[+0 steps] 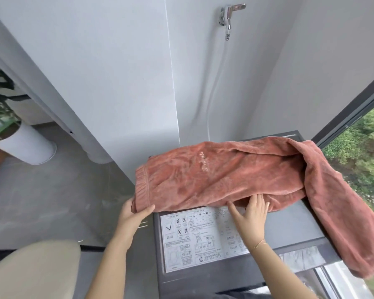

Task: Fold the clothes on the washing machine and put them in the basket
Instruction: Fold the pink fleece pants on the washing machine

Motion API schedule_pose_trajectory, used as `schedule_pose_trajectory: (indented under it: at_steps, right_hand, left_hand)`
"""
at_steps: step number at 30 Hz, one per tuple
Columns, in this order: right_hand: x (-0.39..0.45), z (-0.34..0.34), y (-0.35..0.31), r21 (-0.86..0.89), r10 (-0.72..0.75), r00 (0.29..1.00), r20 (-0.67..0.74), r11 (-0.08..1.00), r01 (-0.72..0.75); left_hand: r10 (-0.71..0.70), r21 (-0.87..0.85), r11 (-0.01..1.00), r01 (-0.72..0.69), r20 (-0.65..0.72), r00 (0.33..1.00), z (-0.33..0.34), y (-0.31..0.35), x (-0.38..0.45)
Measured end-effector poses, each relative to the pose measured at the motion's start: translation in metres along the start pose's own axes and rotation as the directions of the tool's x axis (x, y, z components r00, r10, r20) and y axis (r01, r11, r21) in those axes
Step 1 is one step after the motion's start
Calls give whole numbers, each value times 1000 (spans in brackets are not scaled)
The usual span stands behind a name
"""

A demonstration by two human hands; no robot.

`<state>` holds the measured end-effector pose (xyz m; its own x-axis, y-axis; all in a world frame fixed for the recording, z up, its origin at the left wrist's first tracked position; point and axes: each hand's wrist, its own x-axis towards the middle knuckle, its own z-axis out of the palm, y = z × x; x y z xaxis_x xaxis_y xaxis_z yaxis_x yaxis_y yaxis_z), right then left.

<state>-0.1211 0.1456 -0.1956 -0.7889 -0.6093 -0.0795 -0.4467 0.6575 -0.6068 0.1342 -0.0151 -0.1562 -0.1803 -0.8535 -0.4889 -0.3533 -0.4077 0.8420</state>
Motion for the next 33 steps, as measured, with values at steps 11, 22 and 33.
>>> schedule_pose_trajectory:
  at_steps: [11, 22, 33]
  right_hand:
    - [27, -48, -39, 708, 46, 932, 361, 636, -306]
    - [-2, -39, -8, 747, 316, 914, 254, 537, -393]
    - [-28, -38, 19, 174, 275, 960, -44, 949, -264]
  left_hand:
    - [303, -211, 937, -278, 96, 948, -16, 59, 7]
    - [2, 121, 992, -22, 160, 987, -30, -2, 9]
    - [-38, -6, 999, 38, 44, 998, -30, -36, -18]
